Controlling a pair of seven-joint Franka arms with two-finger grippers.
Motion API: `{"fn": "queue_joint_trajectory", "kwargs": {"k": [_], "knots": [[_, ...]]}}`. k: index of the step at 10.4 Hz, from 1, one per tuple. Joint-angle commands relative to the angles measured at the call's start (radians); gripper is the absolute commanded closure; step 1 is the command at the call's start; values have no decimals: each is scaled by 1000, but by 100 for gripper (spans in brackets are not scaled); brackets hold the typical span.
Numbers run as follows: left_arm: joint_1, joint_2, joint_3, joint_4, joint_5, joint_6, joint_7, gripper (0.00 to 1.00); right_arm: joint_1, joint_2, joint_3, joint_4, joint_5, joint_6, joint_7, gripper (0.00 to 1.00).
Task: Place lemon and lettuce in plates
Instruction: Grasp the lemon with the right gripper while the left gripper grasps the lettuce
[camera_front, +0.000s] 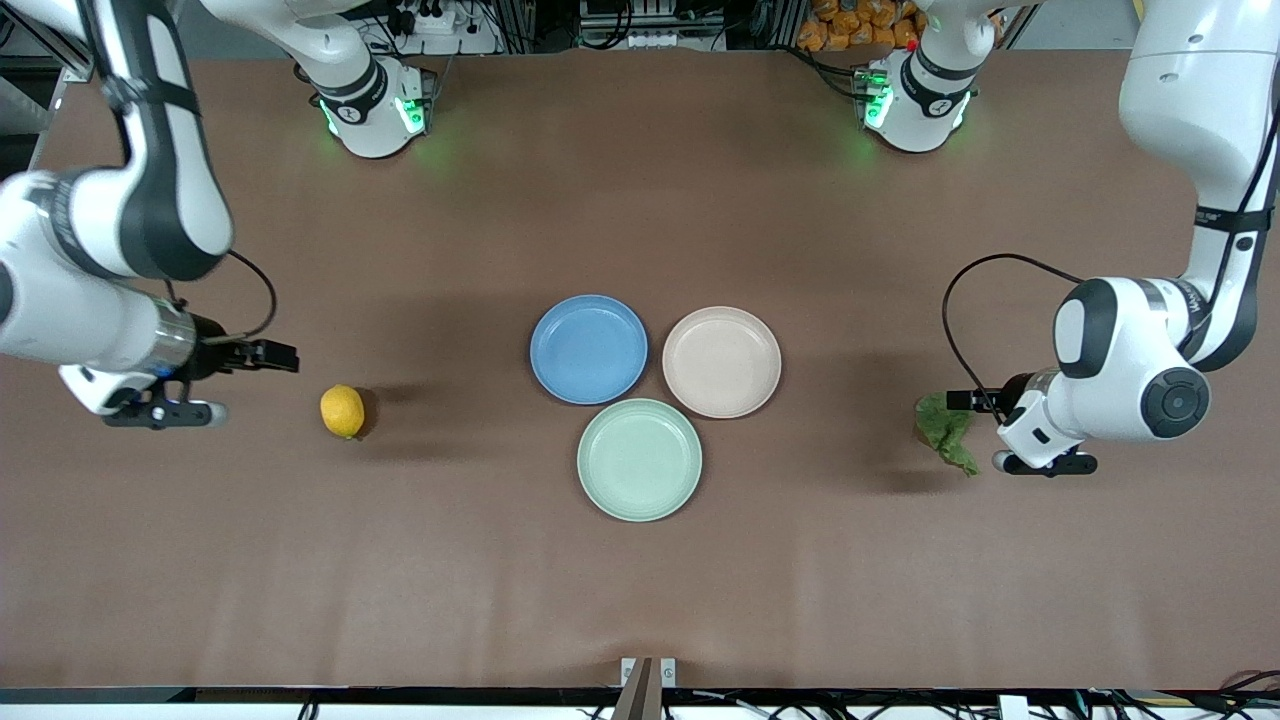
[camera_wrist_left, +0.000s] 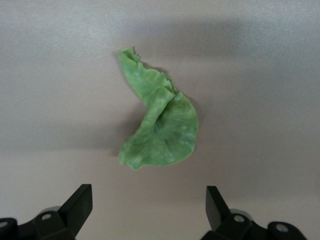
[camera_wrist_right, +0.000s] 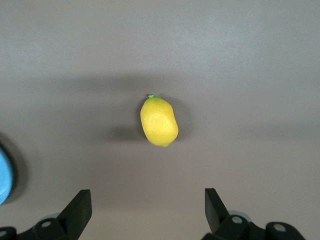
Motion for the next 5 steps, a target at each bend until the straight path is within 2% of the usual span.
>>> {"fn": "queue_joint_trajectory", "kwargs": {"k": [1,3,5], "knots": [[-2,48,-1,9,69,44,-13,4,4,2,-1,-124,17,160,-33,0],[-5,85,-3,9,75,85,-42,11,9,36,8,-204,19,312,-33,0],[-30,103,-3,15,77,111,-120,26,14,88,16,-232,19,416,-33,0]]}}
